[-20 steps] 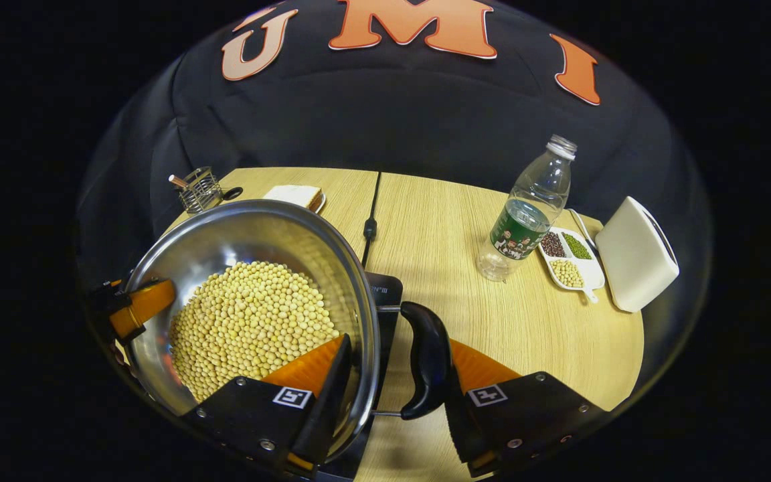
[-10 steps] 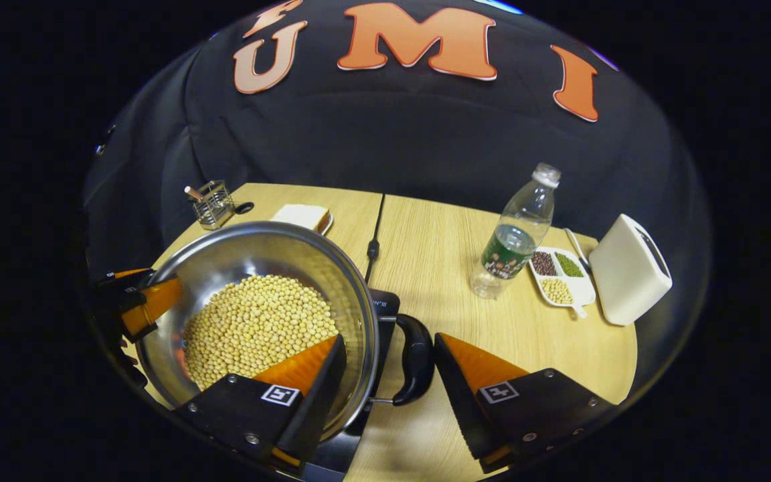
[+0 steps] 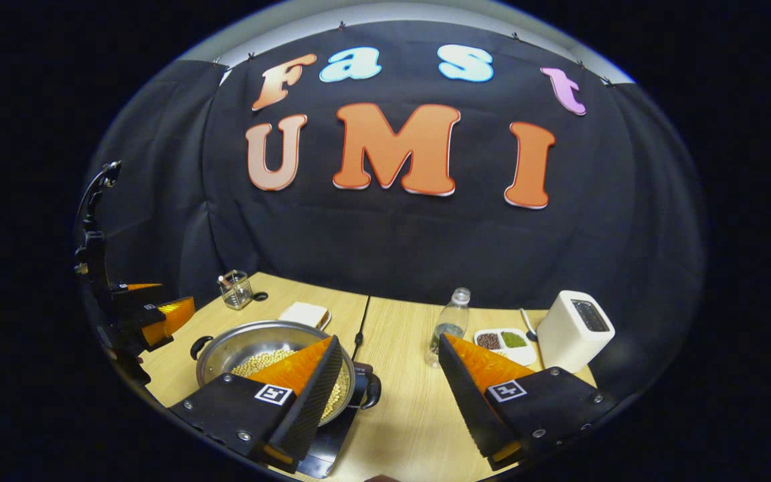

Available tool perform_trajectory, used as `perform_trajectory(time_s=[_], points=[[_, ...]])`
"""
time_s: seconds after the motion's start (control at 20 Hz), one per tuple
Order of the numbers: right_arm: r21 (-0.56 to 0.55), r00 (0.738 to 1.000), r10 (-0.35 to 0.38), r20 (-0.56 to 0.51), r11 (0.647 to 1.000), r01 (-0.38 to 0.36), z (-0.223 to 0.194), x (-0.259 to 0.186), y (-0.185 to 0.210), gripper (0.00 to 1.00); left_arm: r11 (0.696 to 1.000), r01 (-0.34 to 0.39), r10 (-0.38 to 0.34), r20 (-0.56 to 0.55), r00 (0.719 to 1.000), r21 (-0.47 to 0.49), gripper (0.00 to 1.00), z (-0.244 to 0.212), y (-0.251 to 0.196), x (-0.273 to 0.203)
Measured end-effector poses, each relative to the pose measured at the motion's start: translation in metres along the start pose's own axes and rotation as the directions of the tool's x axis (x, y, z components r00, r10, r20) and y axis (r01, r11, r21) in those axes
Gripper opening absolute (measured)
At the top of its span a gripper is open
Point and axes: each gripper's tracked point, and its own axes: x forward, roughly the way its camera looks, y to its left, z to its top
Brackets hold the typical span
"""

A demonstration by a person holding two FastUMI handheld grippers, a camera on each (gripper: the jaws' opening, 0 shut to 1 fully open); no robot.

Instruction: First push the handle of the pot to place it horizontally, then grasp the pot with both hands and set it on the induction cooktop.

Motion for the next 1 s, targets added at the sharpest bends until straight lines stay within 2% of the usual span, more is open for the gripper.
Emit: perform_trajectory(time_s=[0.15,0.3,0.35,0.4,0.45,0.5,0.6,0.65,0.75,1.0], points=[[-0.026,0.992,-0.036,0.122,0.999,0.039,0.049,-0.049,-0.029,0.93,1.000,0.029,-0.029,0.093,0.995,-0.005,0.99,0.047,0.000,-0.036],[-0.024,0.975,-0.056,0.216,0.998,0.063,0.089,-0.097,-0.057,0.94,1.000,0.027,-0.027,0.190,0.981,0.001,0.98,0.101,0.009,-0.076],[-0.021,0.966,-0.053,0.251,0.998,0.060,0.102,-0.112,-0.065,0.94,1.000,0.022,-0.023,0.218,0.976,0.009,0.92,0.116,0.011,-0.091],[-0.017,0.957,-0.055,0.284,0.998,0.063,0.117,-0.129,-0.069,0.95,1.000,0.010,-0.015,0.243,0.970,0.020,1.00,0.130,0.015,-0.104],[-0.013,0.948,-0.066,0.313,0.997,0.074,0.129,-0.146,-0.081,0.94,1.000,0.003,-0.011,0.275,0.961,0.030,1.00,0.145,0.014,-0.121],[-0.006,0.936,-0.078,0.344,0.996,0.086,0.141,-0.162,-0.092,0.95,1.000,-0.004,-0.006,0.309,0.951,0.031,0.92,0.162,0.016,-0.136],[0.012,0.910,-0.106,0.401,0.994,0.110,0.165,-0.191,-0.112,0.98,1.000,-0.004,0.000,0.372,0.928,0.009,1.00,0.196,0.019,-0.165],[0.020,0.898,-0.116,0.425,0.993,0.119,0.177,-0.202,-0.123,0.98,1.000,0.003,-0.003,0.393,0.919,0.000,1.00,0.206,0.021,-0.183],[0.037,0.877,-0.132,0.461,0.991,0.130,0.187,-0.228,-0.142,0.94,1.000,0.018,-0.009,0.414,0.910,-0.017,1.00,0.223,0.025,-0.208],[0.063,0.829,-0.174,0.531,0.984,0.166,0.204,-0.274,-0.176,0.97,0.998,0.012,0.023,0.502,0.865,-0.067,1.00,0.269,0.046,-0.263]])
